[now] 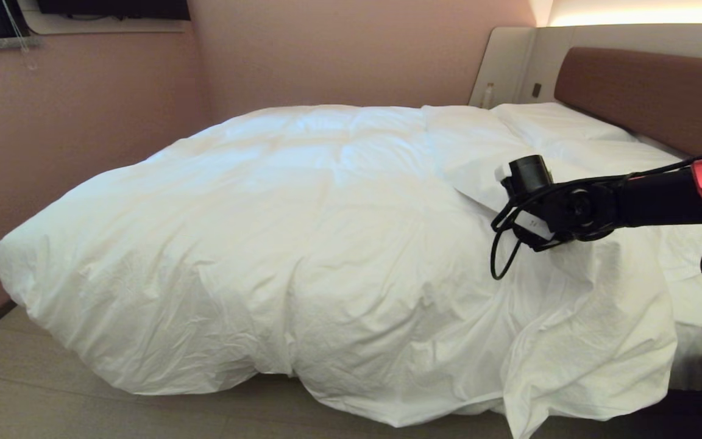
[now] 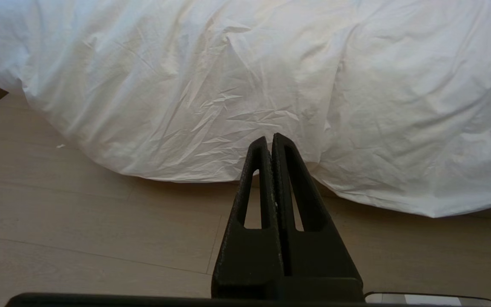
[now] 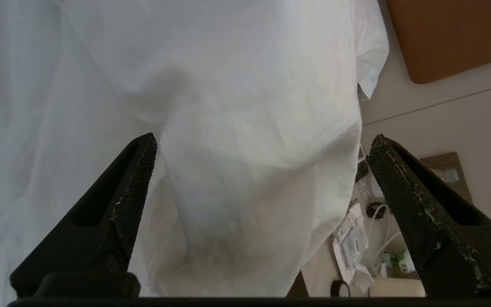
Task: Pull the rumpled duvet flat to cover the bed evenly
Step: Flatten the corners of the folded blanket
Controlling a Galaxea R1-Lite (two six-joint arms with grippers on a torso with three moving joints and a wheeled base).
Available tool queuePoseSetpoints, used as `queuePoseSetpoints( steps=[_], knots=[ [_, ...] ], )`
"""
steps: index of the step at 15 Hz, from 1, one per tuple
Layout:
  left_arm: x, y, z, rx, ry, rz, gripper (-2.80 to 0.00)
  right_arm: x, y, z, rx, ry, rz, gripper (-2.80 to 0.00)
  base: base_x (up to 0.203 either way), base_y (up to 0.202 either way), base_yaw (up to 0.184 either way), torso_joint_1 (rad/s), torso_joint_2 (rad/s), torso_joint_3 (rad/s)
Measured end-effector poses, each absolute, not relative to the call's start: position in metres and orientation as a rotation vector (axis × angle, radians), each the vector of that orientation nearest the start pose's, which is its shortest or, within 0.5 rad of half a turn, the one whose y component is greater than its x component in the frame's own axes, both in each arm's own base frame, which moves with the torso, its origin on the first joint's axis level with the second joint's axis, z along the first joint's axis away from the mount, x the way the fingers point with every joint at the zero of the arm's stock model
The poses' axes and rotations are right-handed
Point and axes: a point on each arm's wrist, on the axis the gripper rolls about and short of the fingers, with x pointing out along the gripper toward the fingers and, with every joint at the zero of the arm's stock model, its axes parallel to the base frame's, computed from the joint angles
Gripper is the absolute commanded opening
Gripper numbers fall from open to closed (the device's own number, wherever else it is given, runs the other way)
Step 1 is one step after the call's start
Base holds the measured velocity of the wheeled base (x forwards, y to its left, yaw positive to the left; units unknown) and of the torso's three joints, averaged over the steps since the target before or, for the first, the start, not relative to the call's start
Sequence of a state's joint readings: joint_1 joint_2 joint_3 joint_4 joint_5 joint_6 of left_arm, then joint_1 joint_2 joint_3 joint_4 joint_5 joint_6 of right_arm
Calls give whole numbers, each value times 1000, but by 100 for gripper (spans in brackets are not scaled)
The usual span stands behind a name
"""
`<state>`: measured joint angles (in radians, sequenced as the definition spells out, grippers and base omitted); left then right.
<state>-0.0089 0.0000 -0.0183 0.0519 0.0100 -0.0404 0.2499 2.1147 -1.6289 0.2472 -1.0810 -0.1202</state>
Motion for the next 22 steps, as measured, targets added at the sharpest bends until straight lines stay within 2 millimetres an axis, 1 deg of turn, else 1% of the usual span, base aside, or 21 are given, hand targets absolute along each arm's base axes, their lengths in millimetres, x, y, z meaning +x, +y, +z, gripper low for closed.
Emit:
queuePoseSetpoints(
  steps=[7,13,14,22],
  knots=[
    [-24,0,75,-40,34,2,-280,420,57,162,-576,695,-821,0,0,0,0,0,0,0],
    [-24,0,75,-41,34,2,-280,423,55,163,-574,695,-824,0,0,0,0,0,0,0],
    [-24,0,75,-41,34,3,-280,424,55,162,-575,697,-825,-280,0,0,0,0,0,0],
    [-24,0,75,-41,34,2,-280,423,55,163,-568,693,-825,-280,0,0,0,0,0,0]
  ],
)
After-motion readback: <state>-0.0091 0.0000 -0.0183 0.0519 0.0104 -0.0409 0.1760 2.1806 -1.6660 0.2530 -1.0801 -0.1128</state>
